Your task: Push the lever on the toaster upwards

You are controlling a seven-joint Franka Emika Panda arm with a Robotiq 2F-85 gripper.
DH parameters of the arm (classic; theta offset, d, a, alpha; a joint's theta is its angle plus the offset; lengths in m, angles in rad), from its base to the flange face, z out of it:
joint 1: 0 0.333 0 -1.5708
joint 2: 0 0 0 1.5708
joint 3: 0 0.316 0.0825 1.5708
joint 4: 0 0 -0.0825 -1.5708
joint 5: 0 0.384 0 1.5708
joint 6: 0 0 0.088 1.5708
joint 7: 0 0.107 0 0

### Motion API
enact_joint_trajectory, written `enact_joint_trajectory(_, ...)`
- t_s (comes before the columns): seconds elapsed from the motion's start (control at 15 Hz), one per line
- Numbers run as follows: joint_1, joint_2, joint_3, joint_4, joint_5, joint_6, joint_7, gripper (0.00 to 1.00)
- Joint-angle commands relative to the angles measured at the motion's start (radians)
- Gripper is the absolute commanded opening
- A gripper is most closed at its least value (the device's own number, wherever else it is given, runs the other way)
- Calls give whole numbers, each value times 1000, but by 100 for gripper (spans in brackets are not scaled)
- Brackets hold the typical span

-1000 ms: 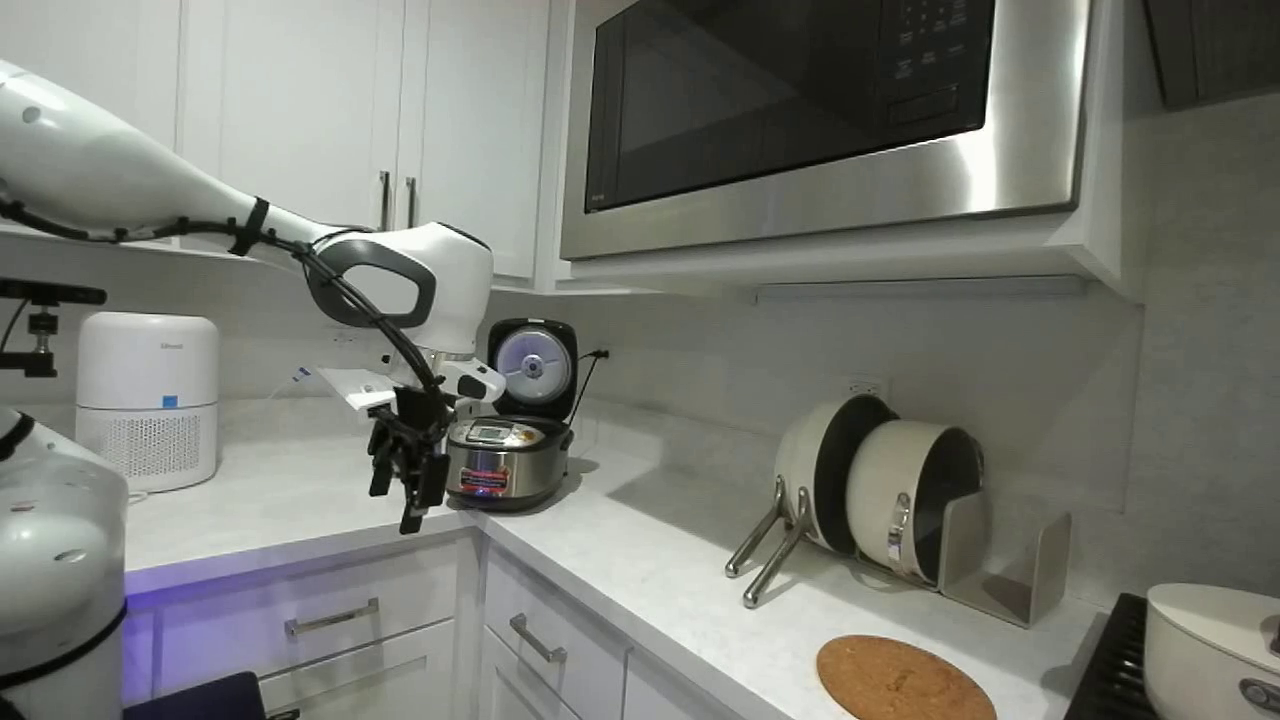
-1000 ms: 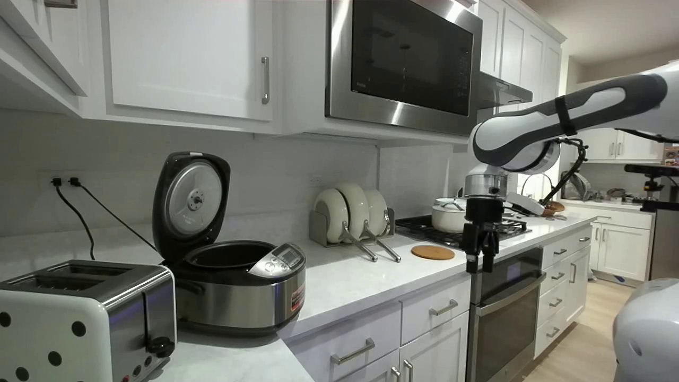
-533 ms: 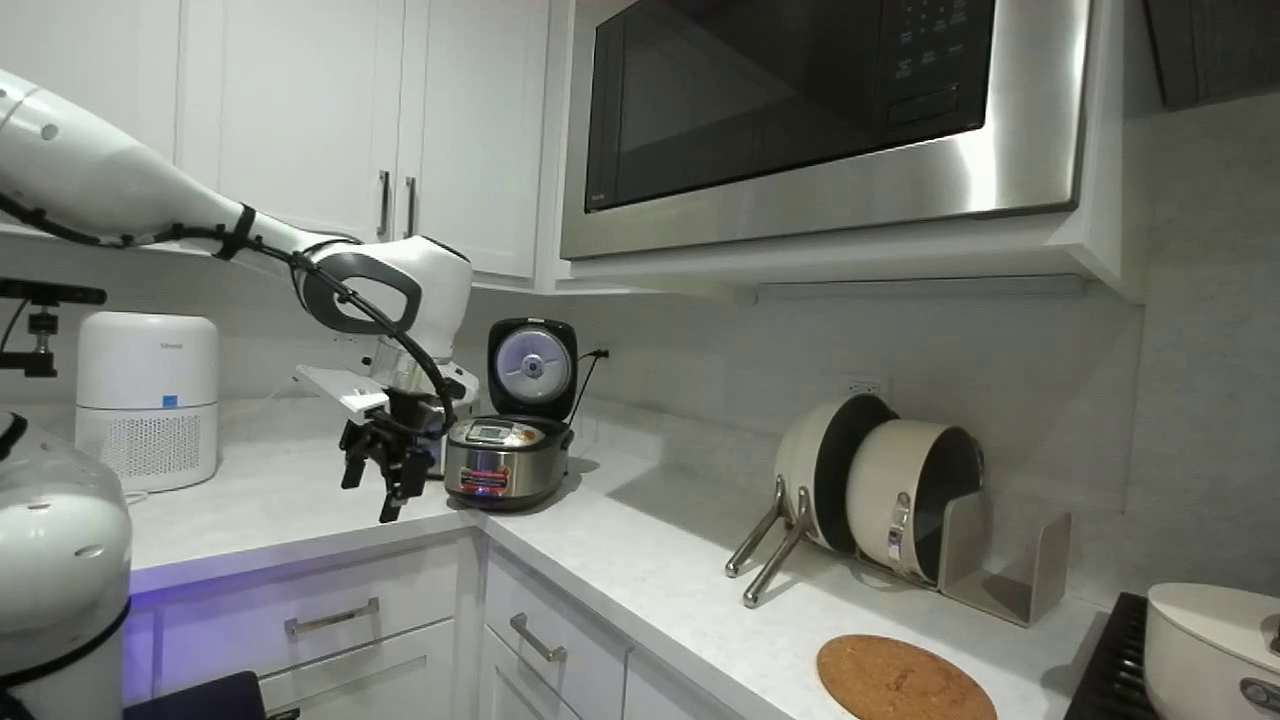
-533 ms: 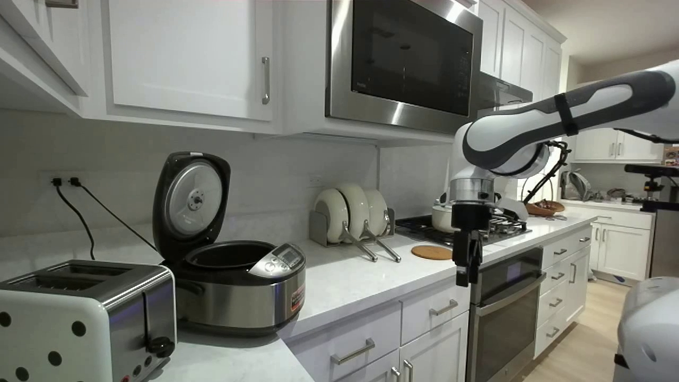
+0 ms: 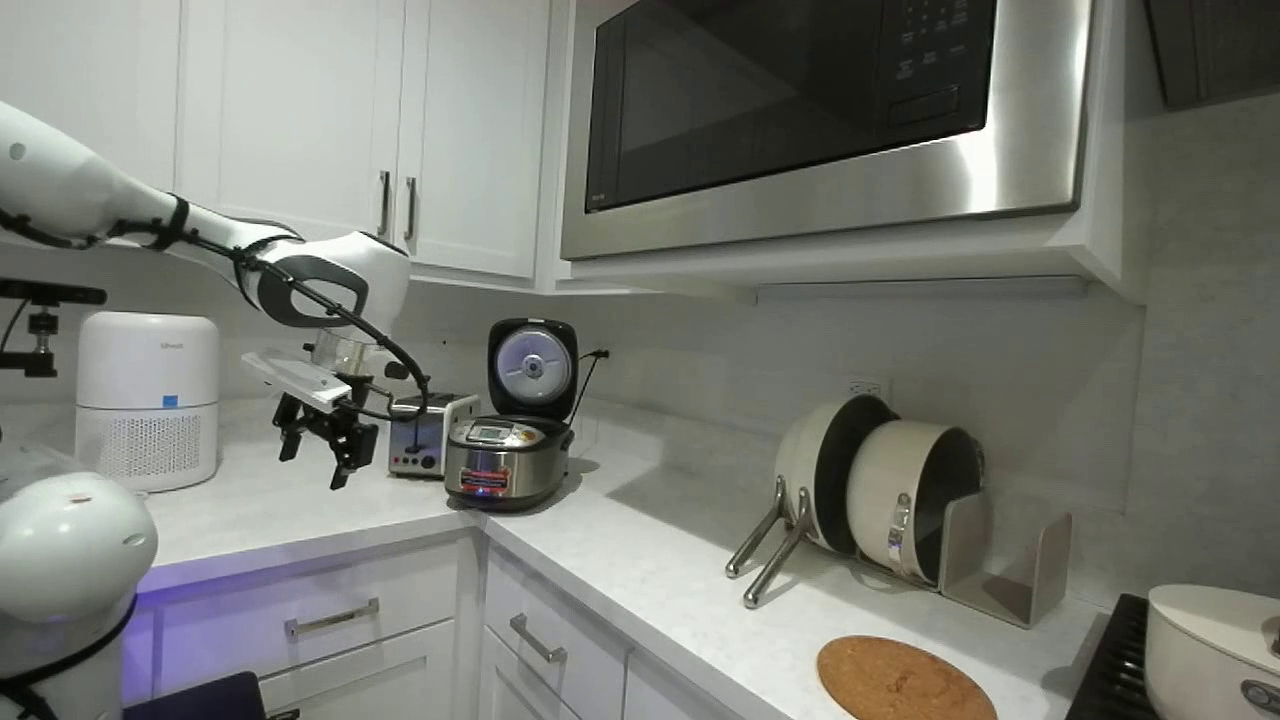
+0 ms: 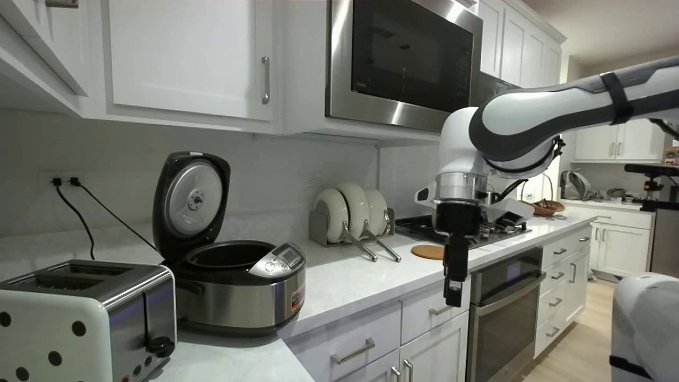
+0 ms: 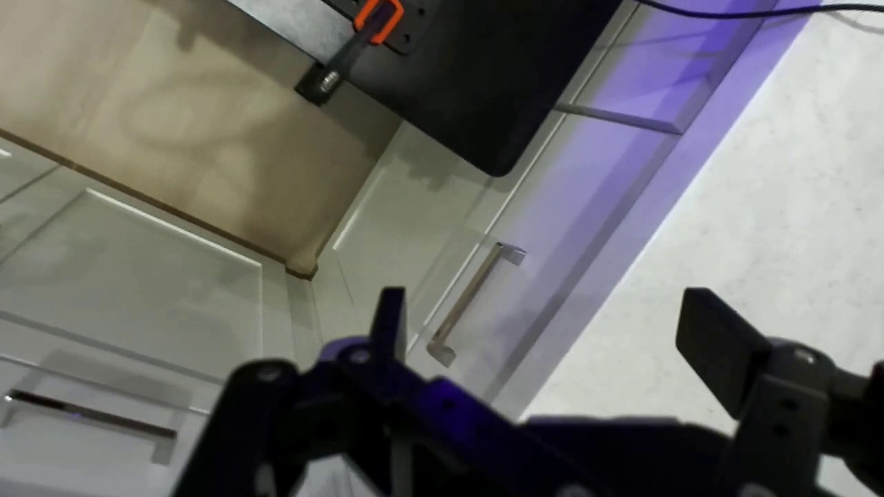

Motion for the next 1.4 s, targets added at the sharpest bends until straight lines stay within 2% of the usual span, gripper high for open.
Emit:
enact_joint_trajectory(0.0, 62, -60, 56, -47, 76, 89, -28, 100)
enact_joint_trajectory(0.33, 160, -19, 142, -41, 129, 219, -14, 100)
enact_joint_trajectory(0.73, 257, 48, 197, -41, 171, 374, -12, 100)
enact_joint_trajectory(1.0, 329, 134, 236, -34, 181, 522, 2, 100)
enact_joint_trajectory(1.33, 428, 290, 251, 4, 155, 724, 14, 100)
